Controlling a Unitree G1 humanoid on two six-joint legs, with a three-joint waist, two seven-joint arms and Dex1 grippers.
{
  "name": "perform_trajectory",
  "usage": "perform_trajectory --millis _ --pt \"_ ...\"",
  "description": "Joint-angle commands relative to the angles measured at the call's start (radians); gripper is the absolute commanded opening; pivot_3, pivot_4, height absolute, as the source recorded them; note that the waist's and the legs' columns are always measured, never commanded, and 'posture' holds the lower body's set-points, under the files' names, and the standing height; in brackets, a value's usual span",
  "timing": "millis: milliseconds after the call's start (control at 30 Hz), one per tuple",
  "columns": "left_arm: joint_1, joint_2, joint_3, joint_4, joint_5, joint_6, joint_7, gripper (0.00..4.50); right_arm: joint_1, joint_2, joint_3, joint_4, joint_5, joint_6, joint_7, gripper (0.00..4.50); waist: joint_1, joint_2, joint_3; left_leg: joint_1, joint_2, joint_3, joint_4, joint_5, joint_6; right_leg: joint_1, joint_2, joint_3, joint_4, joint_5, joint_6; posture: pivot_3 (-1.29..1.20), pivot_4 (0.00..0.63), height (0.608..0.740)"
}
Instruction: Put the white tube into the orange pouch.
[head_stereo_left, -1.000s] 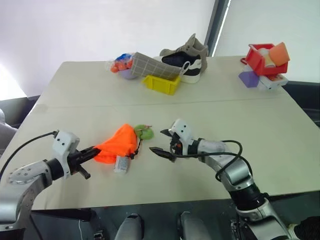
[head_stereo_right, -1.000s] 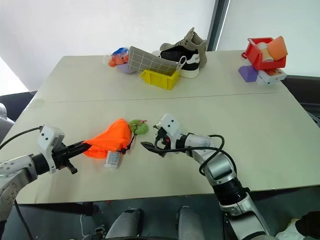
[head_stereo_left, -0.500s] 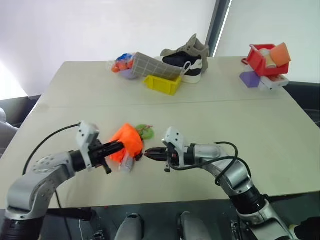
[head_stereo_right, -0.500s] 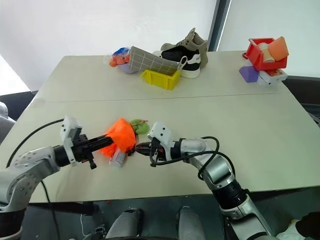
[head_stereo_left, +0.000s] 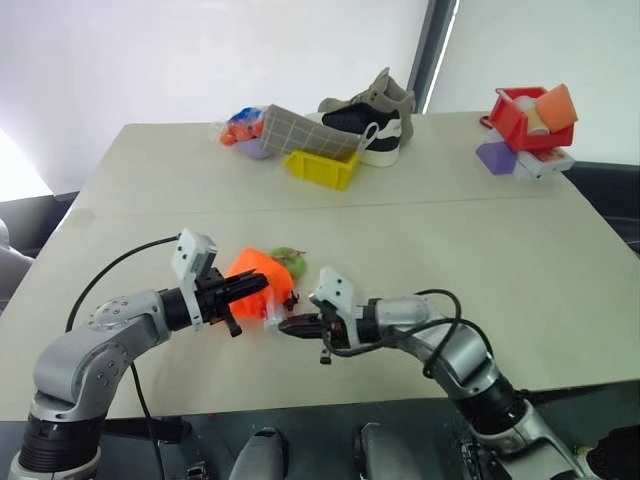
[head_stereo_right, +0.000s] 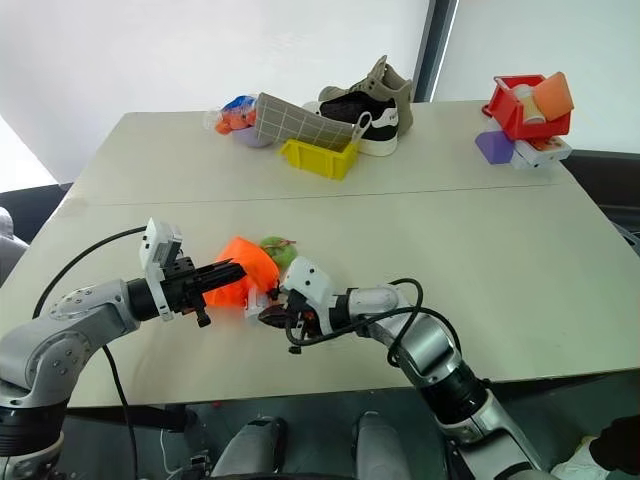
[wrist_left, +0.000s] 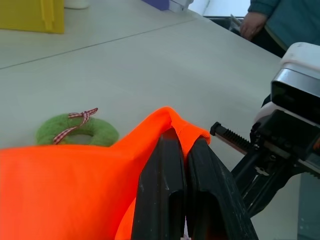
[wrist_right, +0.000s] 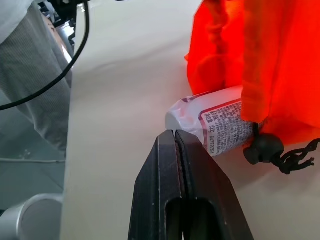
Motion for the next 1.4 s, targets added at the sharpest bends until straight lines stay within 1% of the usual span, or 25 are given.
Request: perform_trajectory --millis 33,200,333,500,667,733,833,967,1067,1167,1267,1400 --pt "-0.005 0.001 0.016 -0.022 -0.017 -0.018 0.003 0.00 -0.029 0.012 0.006 0.007 -0.011 -0.025 -0.004 0.03 0.000 0.000 0.000 0.000 0.000 0.000 0.000 0.000 0.000 0.000 0.000 0.000 0.000 0.000 0.000 0.00 0.150 0.740" --pt "-0.011 -0.009 0.011 -0.020 -0.016 -0.022 0.011 0.00 -0.041 0.015 0.012 0.014 -0.005 -0.025 0.009 0.03 0.000 0.000 0.000 0.000 0.000 0.000 0.000 0.000 0.000 0.000 0.000 0.000 0.000 0.000 0.000 0.00 0.150 0.740" --pt "-0.010 -0.001 0.005 -0.031 -0.037 -0.002 -0.002 0.00 -0.069 0.077 0.026 0.108 -0.066 -0.087 -0.051 0.03 -0.005 0.000 0.000 0.000 0.000 0.000 0.000 0.000 0.000 0.000 0.000 0.000 0.000 0.000 0.000 0.00 0.150 0.740" --pt "0.020 0.035 -0.016 -0.059 -0.041 0.014 -0.027 0.00 -0.104 0.178 -0.016 0.212 -0.113 -0.164 -0.150 0.03 -0.005 0.000 0.000 0.000 0.000 0.000 0.000 0.000 0.000 -0.001 0.001 0.000 0.001 0.000 0.000 0.00 0.150 0.740" --pt "0.082 0.081 -0.041 -0.098 -0.034 0.020 -0.054 0.00 -0.102 0.199 -0.025 0.221 -0.130 -0.213 -0.168 0.03 -0.003 0.000 0.000 0.000 0.000 0.000 -0.001 0.000 0.000 -0.001 0.000 0.000 0.000 0.002 -0.003 0.00 0.150 0.740" --pt "0.108 0.106 -0.060 -0.108 -0.010 0.008 -0.067 0.00 -0.095 0.194 -0.028 0.210 -0.126 -0.218 -0.160 0.03 -0.004 0.000 0.000 0.000 0.000 0.000 -0.001 0.000 0.000 -0.001 0.000 0.000 0.000 0.002 -0.003 0.00 0.150 0.740" --pt "0.129 0.119 -0.055 -0.104 0.000 -0.007 -0.068 0.00 -0.079 0.167 -0.039 0.175 -0.115 -0.213 -0.142 0.03 -0.004 0.001 0.000 0.000 0.000 0.000 -0.002 0.000 0.000 -0.001 0.000 0.000 0.000 0.001 -0.001 0.00 0.150 0.740" --pt "0.137 0.139 -0.014 -0.075 0.009 -0.023 -0.077 0.00 -0.043 0.104 -0.057 0.101 -0.085 -0.191 -0.092 0.03 -0.001 0.001 0.000 0.000 0.000 0.000 -0.002 0.000 0.000 -0.001 0.000 0.000 0.000 0.000 0.000 0.00 0.150 0.740" --pt "0.140 0.179 0.019 -0.045 0.018 -0.042 -0.109 0.00 -0.017 0.048 -0.068 0.037 -0.052 -0.174 -0.040 0.03 -0.003 0.001 0.000 0.000 0.000 0.000 -0.002 0.000 0.000 -0.001 0.000 0.000 0.000 0.000 0.000 0.00 0.150 0.740" --pt "0.122 0.202 0.058 -0.008 0.005 -0.048 -0.125 0.00 -0.004 0.015 -0.073 0.002 -0.033 -0.163 -0.015 0.03 -0.005 0.001 0.000 0.000 0.000 0.000 -0.003 0.000 0.000 -0.002 0.000 0.000 0.000 0.000 0.000 0.00 0.150 0.740" --pt "0.092 0.210 0.093 0.025 -0.012 -0.044 -0.135 0.00 0.000 0.001 -0.070 -0.011 -0.027 -0.159 -0.006 0.03 -0.003 0.001 0.000 0.000 0.000 0.000 -0.003 0.000 0.000 -0.002 0.000 0.000 0.000 -0.001 0.000 0.00 0.150 0.740" --pt "0.071 0.228 0.111 0.054 0.006 -0.057 -0.150 0.00 -0.002 0.006 -0.074 -0.003 -0.033 -0.160 -0.022 0.03 -0.003 0.001 0.000 0.000 0.000 0.000 -0.003 0.000 0.000 -0.002 0.000 0.000 -0.001 -0.001 0.000 0.00 0.150 0.740"
